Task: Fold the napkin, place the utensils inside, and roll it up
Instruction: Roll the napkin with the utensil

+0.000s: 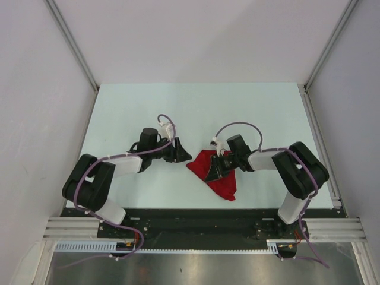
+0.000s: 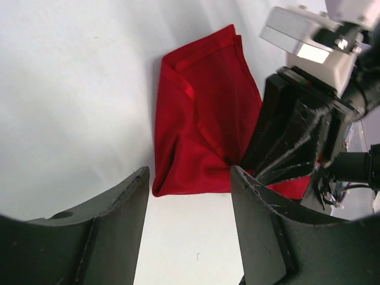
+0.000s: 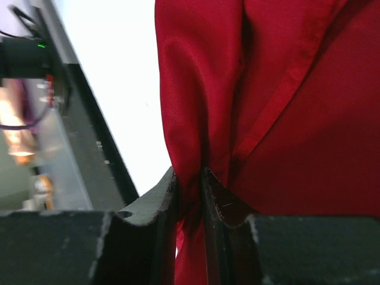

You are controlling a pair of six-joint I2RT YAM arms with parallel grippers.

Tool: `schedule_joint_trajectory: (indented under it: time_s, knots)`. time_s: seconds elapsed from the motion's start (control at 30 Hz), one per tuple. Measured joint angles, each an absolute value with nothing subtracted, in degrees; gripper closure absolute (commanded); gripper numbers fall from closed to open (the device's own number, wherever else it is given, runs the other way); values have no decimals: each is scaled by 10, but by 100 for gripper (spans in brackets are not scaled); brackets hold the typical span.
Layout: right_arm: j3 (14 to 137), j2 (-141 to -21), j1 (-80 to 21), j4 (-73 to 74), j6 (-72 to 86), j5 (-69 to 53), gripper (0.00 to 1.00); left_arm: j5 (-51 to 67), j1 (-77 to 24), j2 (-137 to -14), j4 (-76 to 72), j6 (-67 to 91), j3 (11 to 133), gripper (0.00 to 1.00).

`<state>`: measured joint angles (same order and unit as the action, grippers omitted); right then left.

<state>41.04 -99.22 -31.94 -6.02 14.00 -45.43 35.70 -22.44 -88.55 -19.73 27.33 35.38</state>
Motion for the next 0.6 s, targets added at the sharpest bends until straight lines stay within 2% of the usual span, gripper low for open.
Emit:
schedule_joint_trajectory:
  time_s: [0.33, 0.6]
  knots:
    - [397, -1062, -250, -128, 190, -586, 82, 385, -236, -945, -280, 282, 354, 44]
    - [398, -1092, -228, -147, 205, -633, 83, 402, -258, -1002, -307, 292, 363, 46]
